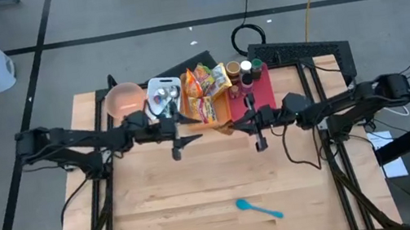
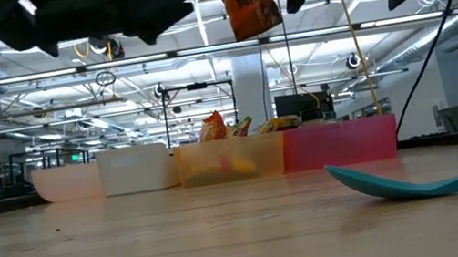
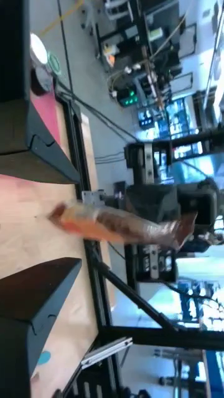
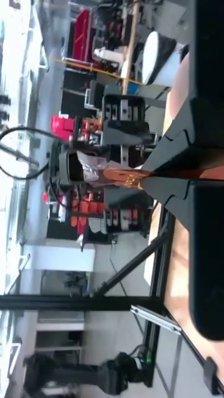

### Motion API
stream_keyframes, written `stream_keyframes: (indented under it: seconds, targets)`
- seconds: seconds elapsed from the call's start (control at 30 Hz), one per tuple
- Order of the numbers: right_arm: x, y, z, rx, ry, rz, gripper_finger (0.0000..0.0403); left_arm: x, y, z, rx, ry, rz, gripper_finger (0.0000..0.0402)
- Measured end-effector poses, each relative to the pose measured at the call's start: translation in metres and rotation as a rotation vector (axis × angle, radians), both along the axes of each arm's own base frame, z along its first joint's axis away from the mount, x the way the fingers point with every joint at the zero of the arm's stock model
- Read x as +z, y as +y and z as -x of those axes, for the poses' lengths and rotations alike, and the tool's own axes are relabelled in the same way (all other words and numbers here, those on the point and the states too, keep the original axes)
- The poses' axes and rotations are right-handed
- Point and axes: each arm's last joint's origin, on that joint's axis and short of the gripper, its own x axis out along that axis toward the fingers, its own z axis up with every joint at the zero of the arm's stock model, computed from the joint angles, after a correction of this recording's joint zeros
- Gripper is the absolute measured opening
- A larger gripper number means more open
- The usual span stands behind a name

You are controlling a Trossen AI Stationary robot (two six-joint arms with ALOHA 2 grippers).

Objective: Pick & Place Food Item
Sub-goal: Put the orange seasoning pack into the red bin

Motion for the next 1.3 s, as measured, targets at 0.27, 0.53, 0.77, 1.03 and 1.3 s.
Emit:
stream_keyframes:
  seconds: [0.27,0.53,0.77,1.03,1.3]
  targets:
    - [-0.006,-0.004,-0.004,-0.006,0.018,-0.020,0.0000,-0.006,0.003,-0.027,-0.036,-0.016,-0.002,0.0214]
    - [-0.004,-0.003,-0.003,0.005,0.002,-0.039,0.0000,-0.004,0.003,-0.029,-0.048,-0.045,0.010,0.0214]
    - [-0.004,-0.003,-0.004,0.007,0.008,-0.045,0.0000,-0.001,0.000,-0.029,-0.110,-0.082,0.023,0.0214]
    - [-0.004,-0.003,-0.004,0.009,0.010,-0.055,0.0000,0.002,-0.005,-0.029,-0.128,-0.113,0.024,0.0214]
    - [-0.004,-0.003,-0.004,0.009,0.010,-0.055,0.0000,0.002,-0.007,-0.035,-0.067,-0.118,0.026,0.0214]
